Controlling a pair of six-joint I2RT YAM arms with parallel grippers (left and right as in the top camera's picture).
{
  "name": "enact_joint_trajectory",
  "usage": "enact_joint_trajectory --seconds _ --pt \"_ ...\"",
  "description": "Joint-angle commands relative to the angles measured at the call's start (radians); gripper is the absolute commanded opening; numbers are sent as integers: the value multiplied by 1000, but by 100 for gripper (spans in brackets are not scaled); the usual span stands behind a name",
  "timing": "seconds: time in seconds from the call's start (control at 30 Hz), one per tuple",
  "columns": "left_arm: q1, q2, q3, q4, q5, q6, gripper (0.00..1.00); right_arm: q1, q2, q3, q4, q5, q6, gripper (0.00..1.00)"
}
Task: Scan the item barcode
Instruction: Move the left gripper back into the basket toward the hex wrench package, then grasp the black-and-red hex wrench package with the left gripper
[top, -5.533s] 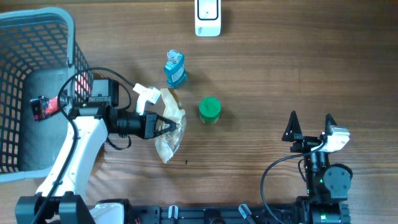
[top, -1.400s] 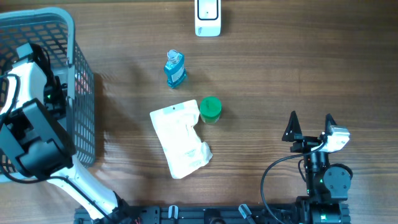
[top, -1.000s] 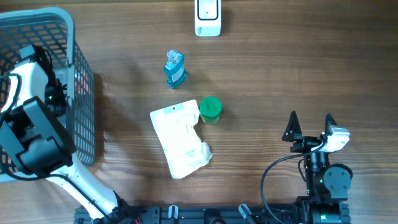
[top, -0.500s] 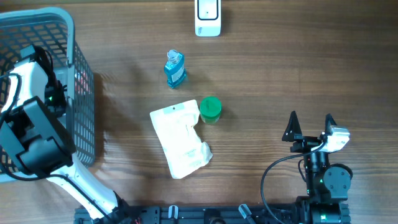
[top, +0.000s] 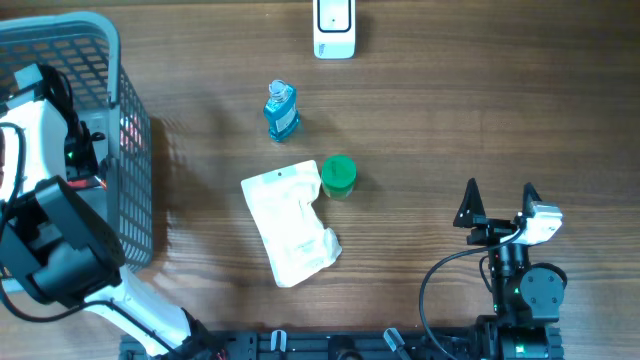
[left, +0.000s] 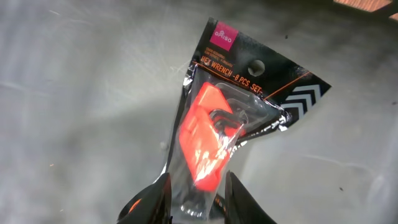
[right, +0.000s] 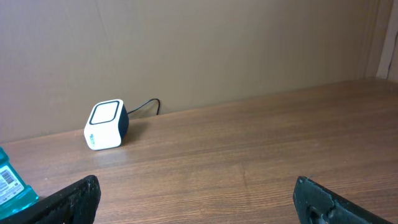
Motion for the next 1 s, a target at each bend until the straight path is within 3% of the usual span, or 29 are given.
enact_joint_trajectory --seconds 0.0,0.4,0.47,0.53,0.73,0.9,0.97 --pt "3 -57 -1 -8 -18 2 24 4 -6 -1 5 -16 -18 100" --pt "3 -68 -1 -45 -111 2 28 4 -6 -1 5 -16 -18 100" --pt "3 -67 -1 -51 -137 2 34 4 -6 -1 5 -16 -18 100" --pt "3 -66 -3 -58 -149 2 47 4 -6 -1 5 -16 -18 100" --pt "3 -51 -45 -55 -163 2 64 4 -6 -1 5 -16 -18 100" --pt "4 -23 -85 -44 -164 2 59 4 -6 -1 5 -16 -18 100" --pt "3 -3 -86 -30 -161 55 59 4 -6 -1 5 -16 -18 100"
